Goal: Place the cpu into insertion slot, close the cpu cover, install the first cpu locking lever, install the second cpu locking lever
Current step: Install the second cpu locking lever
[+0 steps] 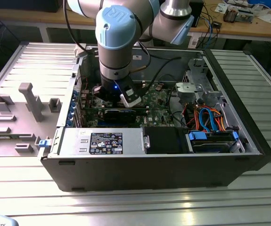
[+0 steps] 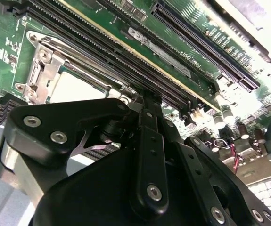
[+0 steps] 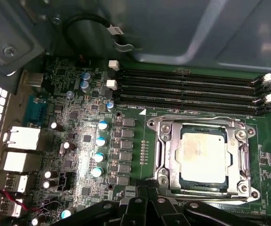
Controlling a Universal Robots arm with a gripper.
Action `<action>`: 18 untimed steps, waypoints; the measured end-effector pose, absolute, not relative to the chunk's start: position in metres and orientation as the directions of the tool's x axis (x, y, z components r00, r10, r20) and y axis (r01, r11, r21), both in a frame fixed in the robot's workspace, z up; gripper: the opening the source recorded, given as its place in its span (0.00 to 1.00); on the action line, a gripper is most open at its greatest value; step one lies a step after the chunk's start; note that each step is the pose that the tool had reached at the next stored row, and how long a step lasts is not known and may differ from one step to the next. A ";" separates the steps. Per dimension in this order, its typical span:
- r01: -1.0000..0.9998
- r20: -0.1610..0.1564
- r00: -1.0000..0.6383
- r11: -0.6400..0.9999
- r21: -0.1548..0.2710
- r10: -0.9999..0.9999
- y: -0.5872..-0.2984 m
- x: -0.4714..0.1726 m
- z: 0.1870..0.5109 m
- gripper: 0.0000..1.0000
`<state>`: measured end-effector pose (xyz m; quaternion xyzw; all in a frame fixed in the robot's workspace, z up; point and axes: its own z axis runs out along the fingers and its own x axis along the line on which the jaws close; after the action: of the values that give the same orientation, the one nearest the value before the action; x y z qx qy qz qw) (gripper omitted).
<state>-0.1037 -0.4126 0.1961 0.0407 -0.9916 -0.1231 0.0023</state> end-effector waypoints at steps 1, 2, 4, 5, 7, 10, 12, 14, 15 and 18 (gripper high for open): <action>-0.074 -0.005 -0.997 0.967 0.244 -0.075 -0.412 -0.104 0.196 0.11; -0.072 -0.005 -0.997 0.967 0.244 -0.073 -0.412 -0.104 0.196 0.11; -0.069 -0.006 -0.998 0.967 0.246 -0.069 -0.411 -0.104 0.196 0.11; -0.067 -0.006 -0.998 0.967 0.246 -0.068 -0.411 -0.104 0.196 0.11; -0.065 -0.006 -0.998 0.967 0.246 -0.065 -0.411 -0.104 0.196 0.11; -0.062 -0.006 -0.998 0.968 0.245 -0.063 -0.411 -0.104 0.196 0.11; -0.062 -0.006 -0.998 0.967 0.246 -0.062 -0.413 -0.104 0.196 0.11; -0.062 -0.006 -0.998 0.967 0.246 -0.062 -0.416 -0.104 0.196 0.11; -0.062 -0.006 -0.998 0.967 0.246 -0.062 -0.417 -0.104 0.196 0.11; -0.061 -0.005 -0.998 0.967 0.245 -0.062 -0.417 -0.104 0.197 0.11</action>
<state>-0.1039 -0.4167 0.1966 0.0311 -0.9918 -0.1237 0.0011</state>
